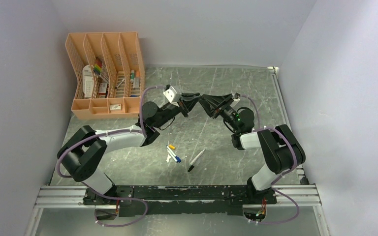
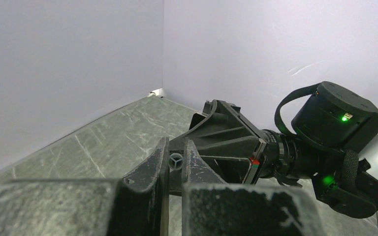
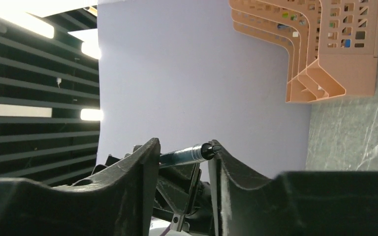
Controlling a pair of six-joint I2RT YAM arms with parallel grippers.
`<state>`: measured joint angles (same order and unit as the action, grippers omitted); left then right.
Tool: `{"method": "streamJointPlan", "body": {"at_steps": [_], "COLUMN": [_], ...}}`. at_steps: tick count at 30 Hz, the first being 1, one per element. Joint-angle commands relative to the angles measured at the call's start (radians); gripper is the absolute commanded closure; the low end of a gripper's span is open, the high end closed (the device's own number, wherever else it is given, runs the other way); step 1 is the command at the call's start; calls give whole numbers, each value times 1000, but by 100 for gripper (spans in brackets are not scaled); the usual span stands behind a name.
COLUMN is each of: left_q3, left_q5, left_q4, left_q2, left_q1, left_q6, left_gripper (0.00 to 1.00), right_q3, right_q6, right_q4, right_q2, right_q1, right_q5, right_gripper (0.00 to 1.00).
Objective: Insert the pens into the pen caps
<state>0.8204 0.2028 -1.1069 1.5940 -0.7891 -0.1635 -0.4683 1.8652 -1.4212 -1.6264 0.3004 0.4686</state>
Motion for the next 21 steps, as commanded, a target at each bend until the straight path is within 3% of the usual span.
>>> {"method": "streamJointPlan", "body": {"at_steps": [1, 7, 14, 16, 19, 21], "left_q3": [-14, -29, -29, -31, -4, 63], "left_q5": [-26, -28, -29, -26, -21, -32], "left_q4": [-3, 10, 80, 108, 213, 379], "left_q2": [-49, -61, -92, -124, -181, -202], "left_q1": [-17, -22, -23, -23, -23, -22], "left_q6": [32, 32, 12, 0, -34, -60], "left_gripper": [93, 93, 92, 84, 57, 44], "right_q3": [-19, -5, 5, 1, -25, -57], "right_q6": [-4, -1, -64, -102, -227, -358], "right_q4": [42, 8, -60, -50, 35, 167], "right_q2": [28, 32, 12, 7, 30, 78], "right_q1": [3, 3, 3, 3, 3, 2], "right_q5": [-35, -52, -27, -6, 42, 65], "right_gripper": [65, 99, 100, 100, 100, 100]}}
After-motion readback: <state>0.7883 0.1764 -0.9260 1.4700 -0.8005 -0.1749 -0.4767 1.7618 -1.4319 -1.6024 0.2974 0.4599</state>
